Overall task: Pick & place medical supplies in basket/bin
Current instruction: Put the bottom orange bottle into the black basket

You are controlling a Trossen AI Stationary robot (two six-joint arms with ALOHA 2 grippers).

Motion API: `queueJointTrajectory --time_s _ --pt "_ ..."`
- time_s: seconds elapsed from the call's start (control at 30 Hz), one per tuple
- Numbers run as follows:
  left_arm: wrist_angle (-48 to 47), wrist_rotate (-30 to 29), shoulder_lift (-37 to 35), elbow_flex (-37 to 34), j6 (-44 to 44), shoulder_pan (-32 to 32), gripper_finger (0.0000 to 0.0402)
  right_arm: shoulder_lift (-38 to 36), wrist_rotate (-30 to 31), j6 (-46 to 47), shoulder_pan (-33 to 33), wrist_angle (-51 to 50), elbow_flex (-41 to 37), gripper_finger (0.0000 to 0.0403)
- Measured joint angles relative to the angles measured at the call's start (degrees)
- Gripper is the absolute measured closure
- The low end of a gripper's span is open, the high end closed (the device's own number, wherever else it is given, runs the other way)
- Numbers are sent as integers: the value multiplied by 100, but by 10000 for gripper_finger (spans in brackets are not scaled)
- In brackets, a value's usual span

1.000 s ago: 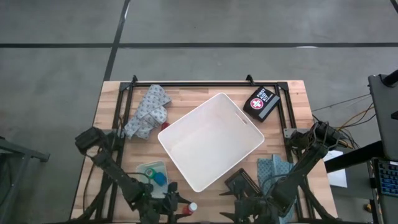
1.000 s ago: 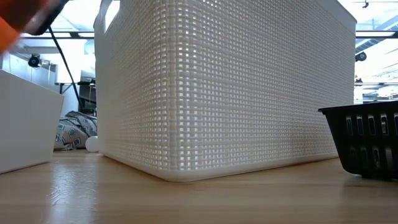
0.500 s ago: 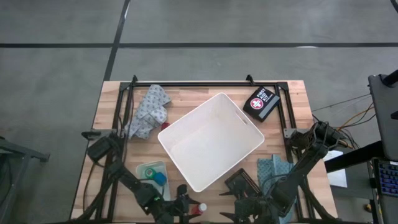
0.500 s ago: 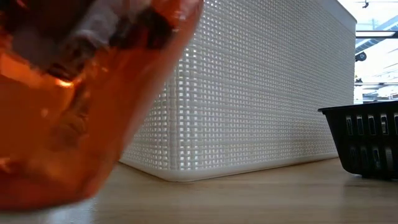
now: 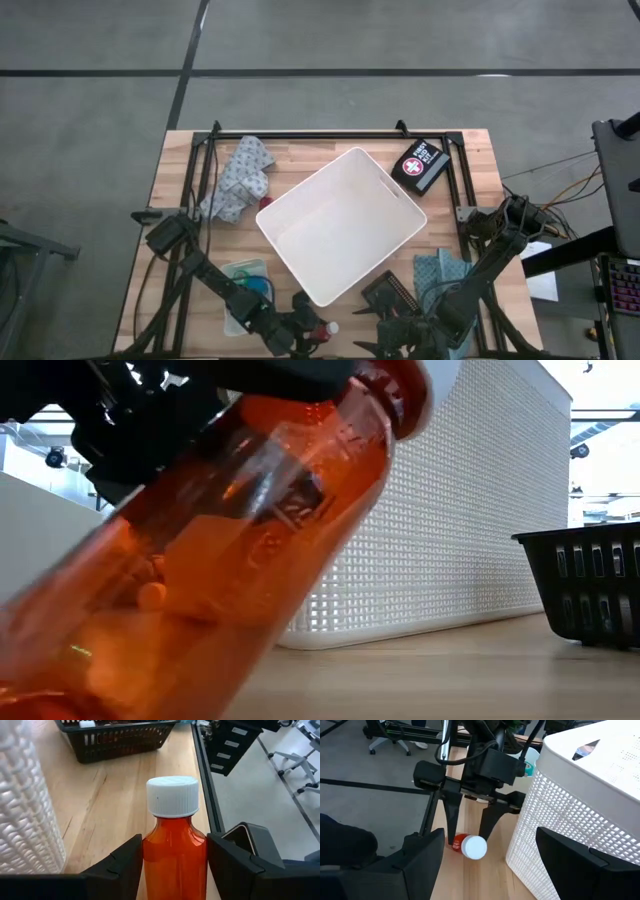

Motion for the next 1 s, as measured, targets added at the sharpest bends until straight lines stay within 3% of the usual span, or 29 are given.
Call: queueJointTrajectory --time_s 1.0 --pt "-485 195 33 -7 -482 -24 194 0 -1 0 0 -1 0 92"
